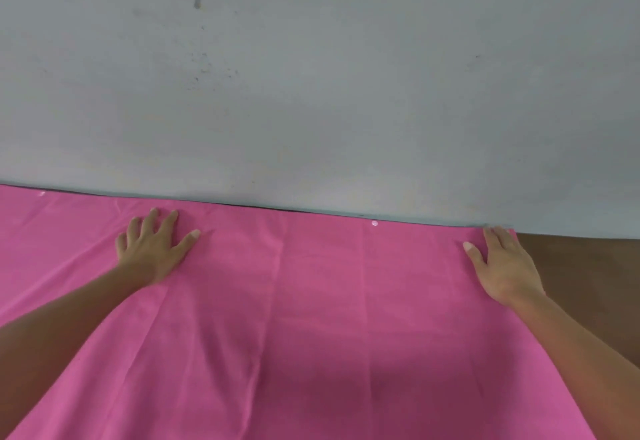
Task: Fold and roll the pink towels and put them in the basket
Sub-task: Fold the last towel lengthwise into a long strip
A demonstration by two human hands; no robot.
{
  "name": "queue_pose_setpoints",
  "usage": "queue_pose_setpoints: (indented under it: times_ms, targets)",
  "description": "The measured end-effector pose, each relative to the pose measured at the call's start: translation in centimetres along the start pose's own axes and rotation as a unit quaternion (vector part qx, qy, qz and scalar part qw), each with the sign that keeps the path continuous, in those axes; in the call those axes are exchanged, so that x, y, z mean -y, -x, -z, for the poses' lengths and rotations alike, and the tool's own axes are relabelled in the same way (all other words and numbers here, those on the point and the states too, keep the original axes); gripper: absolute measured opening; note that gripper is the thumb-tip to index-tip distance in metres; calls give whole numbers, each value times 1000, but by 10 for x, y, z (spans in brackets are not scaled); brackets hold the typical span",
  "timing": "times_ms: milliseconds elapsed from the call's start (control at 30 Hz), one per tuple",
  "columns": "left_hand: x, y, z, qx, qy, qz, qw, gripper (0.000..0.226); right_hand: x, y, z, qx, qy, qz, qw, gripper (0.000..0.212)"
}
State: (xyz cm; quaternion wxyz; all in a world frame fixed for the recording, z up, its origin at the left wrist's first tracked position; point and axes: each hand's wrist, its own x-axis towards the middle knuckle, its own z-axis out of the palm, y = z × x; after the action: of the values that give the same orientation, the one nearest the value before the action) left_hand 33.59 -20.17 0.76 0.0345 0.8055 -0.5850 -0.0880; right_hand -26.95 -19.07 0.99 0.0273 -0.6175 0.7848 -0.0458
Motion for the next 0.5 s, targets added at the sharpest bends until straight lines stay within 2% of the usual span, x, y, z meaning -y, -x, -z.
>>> queue_pose_setpoints:
  times_ms: [100,233,333,500]
  targets:
    - [31,8,13,-17,8,-15,1000,94,35,17,0,-25,-23,22,999,84]
    - [90,5,25,-17,18,7,1000,73,103,55,-4,-83,-44,65,993,56]
    - [147,-3,33,-9,22,22,999,69,169,93,-10,-104,-68,110,986,47]
    - [237,-18,53,1,-10,23,1000,74,283,159,-18,-71,-91,153,982,48]
